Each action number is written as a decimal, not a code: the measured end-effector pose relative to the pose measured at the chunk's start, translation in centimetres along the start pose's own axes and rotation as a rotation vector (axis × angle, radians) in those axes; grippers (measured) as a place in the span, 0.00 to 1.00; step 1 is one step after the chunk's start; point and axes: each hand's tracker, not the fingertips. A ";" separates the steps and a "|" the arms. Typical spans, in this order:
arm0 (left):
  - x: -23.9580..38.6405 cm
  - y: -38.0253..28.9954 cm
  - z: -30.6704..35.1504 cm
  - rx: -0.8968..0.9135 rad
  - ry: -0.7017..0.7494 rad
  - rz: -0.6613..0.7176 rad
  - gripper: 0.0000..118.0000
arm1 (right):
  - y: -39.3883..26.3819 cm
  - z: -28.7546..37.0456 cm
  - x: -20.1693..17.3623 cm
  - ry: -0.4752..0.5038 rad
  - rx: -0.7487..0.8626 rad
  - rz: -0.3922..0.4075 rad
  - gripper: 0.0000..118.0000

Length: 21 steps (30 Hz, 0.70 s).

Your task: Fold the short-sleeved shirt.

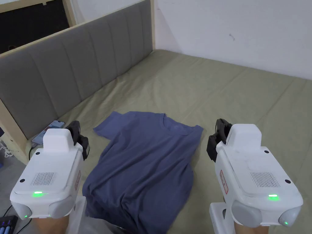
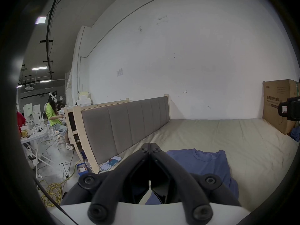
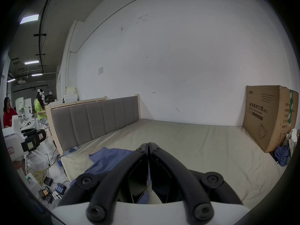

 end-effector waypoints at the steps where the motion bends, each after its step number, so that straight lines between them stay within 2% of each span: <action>1: 0.1 0.0 -0.2 -0.009 -0.014 -0.001 0.00 | 0.0 0.1 0.1 0.000 -0.003 0.003 0.00; 11: 4.0 -1.1 -7.9 -0.278 -0.306 0.056 0.00 | -0.5 0.1 2.7 -0.060 -0.023 0.015 0.00; 13: 5.5 -1.7 -10.5 -0.384 -0.341 0.073 0.00 | -0.8 0.0 3.3 -0.078 -0.033 0.013 0.00; 15: 6.8 -2.6 -13.1 -0.479 -0.368 0.110 0.09 | -1.2 -0.2 3.9 -0.094 -0.046 0.012 0.00; 17: 8.1 -3.7 -15.6 -0.581 -0.381 0.131 0.10 | -1.5 -0.4 4.5 -0.109 -0.059 0.009 0.00; 19: 9.2 -4.9 -17.5 -0.613 -0.394 0.113 0.28 | -1.9 -0.5 5.0 -0.127 -0.072 0.007 0.00; 20: 9.9 -5.5 -18.5 -0.650 -0.380 0.098 0.40 | -2.1 -0.5 5.3 -0.134 -0.078 0.007 0.00; 21: 10.6 -6.1 -19.4 -0.685 -0.370 0.082 0.61 | -2.3 -0.6 5.6 -0.140 -0.086 0.007 0.00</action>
